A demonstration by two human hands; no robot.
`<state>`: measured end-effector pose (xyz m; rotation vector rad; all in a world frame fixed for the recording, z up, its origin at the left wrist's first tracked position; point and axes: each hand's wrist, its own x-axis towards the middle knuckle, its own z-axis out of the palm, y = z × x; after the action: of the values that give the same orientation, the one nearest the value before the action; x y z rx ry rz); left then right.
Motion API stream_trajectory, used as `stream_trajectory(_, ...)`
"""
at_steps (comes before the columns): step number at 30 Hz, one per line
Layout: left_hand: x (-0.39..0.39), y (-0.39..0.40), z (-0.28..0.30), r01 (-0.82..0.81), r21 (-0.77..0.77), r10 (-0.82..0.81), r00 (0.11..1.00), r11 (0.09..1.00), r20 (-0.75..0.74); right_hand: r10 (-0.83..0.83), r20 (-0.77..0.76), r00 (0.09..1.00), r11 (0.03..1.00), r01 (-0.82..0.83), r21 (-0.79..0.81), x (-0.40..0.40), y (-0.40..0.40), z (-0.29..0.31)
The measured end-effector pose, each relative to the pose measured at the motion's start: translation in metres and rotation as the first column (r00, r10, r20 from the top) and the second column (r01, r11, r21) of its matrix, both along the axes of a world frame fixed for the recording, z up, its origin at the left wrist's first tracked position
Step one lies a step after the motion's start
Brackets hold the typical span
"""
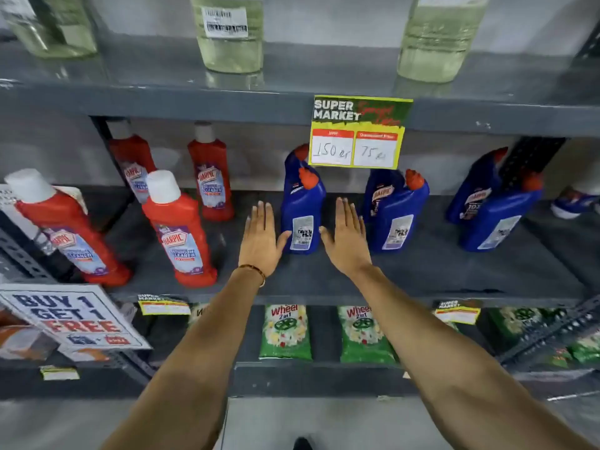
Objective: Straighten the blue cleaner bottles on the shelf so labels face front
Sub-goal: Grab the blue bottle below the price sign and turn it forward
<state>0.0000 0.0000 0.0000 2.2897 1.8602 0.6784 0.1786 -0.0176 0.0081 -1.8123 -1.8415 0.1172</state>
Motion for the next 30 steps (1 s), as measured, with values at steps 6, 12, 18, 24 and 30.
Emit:
stream_trajectory(6, 0.007, 0.033, -0.014, 0.041, -0.266, 0.032, 0.964, 0.963, 0.264, 0.107, -0.349, 0.931, 0.934, -0.215, -0.286, 0.008, 0.035, -0.017)
stream_trajectory(12, 0.007, 0.055, -0.027, 0.100, -0.411, 0.150, 0.832, 0.906, 0.534, 0.081, -0.570, 0.818, 0.898, -0.308, -0.315, 0.011, 0.054, -0.028)
stream_trajectory(18, 0.015, 0.055, -0.024, 0.178, -0.433, 0.156, 0.760, 0.884, 0.631, -0.004, -0.716, 0.698, 0.908, -0.298, -0.296, 0.009, 0.060, -0.032)
stream_trajectory(24, 0.015, 0.053, -0.018, 0.196, -0.422, 0.133, 0.762, 0.885, 0.634, -0.013, -0.725, 0.689, 0.913, -0.287, -0.289, 0.009, 0.058, -0.025)
stream_trajectory(30, 0.005, 0.048, -0.001, 0.194, -0.395, 0.121, 0.754, 0.898, 0.646, 0.028, -0.759, 0.651, 0.911, -0.330, -0.249, 0.011, 0.052, -0.004)
